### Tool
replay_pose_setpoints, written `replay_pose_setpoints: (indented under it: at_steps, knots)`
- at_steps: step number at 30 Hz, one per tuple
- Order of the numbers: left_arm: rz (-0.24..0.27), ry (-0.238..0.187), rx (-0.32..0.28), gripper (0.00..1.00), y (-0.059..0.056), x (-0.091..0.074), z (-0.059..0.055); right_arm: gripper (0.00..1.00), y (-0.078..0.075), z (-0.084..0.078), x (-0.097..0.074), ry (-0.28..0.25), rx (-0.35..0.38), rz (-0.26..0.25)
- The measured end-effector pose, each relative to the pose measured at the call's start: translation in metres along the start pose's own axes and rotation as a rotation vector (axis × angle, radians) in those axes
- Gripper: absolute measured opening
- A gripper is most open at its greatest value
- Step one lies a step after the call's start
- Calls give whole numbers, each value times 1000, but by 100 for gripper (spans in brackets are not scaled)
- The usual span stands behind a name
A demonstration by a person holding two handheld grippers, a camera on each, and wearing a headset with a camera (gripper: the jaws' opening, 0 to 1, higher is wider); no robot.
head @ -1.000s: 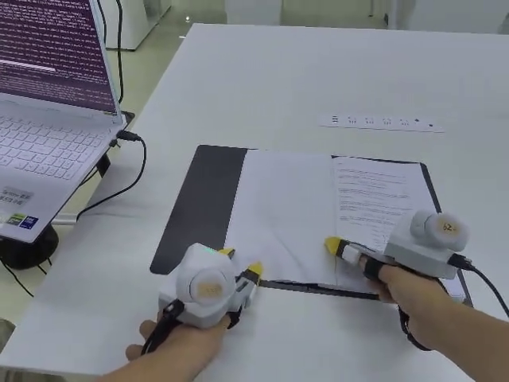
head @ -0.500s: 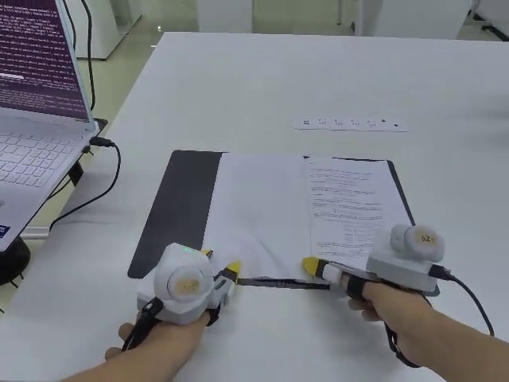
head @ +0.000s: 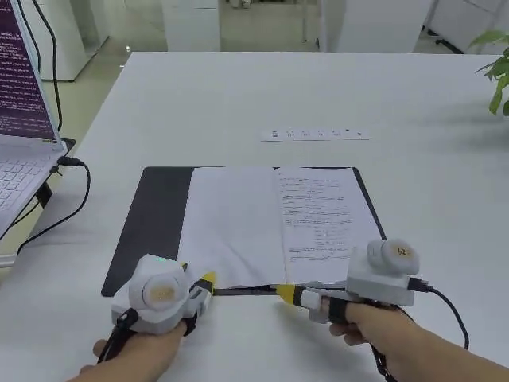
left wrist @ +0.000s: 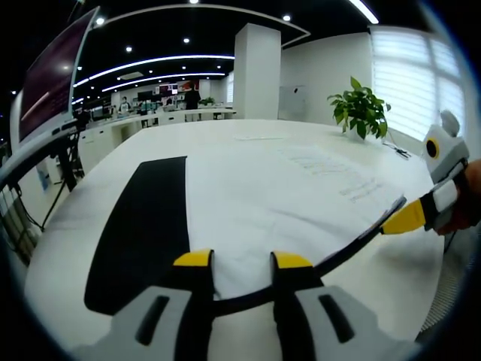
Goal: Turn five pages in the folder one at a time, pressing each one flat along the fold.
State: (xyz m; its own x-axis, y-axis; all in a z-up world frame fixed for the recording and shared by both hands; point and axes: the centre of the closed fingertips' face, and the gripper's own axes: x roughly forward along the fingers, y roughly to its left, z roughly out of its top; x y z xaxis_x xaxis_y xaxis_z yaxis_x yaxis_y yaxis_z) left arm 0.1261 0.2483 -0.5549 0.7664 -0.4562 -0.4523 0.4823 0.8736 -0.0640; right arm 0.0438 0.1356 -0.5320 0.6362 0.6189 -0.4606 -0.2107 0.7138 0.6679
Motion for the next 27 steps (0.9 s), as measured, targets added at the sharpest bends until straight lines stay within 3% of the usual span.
replay_pose_setpoints:
  at_steps: [2, 5, 8, 11, 12, 14, 16, 19, 23, 26, 27]
  knots:
    - [0, 6, 2, 29, 0, 0, 0, 0, 11, 6, -5, -37, 29, 27]
    - [10, 13, -4, 28, 0, 0, 1, 0, 23, 7, -14, -52, 4, 32]
    - [31, 28, -59, 25, 5, 1, 3, 0, 26, 11, -27, -70, 6, 6]
    - [5, 109, -171, 24, 4, -1, 5, 0, 21, 22, -41, -124, 19, -43]
    - [6, 121, -208, 27, 4, -2, 8, 0, 21, 30, -48, -166, 32, -48]
    - [-7, 77, -259, 33, 3, -5, 24, 0, 18, 36, -57, -190, 52, -72]
    - [-42, 53, -305, 33, -4, -12, 38, 0, 16, 42, -67, -211, 27, -93]
    - [-72, 64, -308, 30, -13, -28, 49, 0, 13, 51, -79, -242, 1, -129]
    - [-106, 62, -300, 39, -27, -49, 61, 0, 3, 69, -95, -310, -19, -192]
    - [-113, 63, -275, 42, -34, -63, 64, 0, 4, 73, -100, -297, -76, -206]
    - [-106, 51, -239, 43, -35, -69, 67, 2, 2, 75, -102, -291, -81, -214]
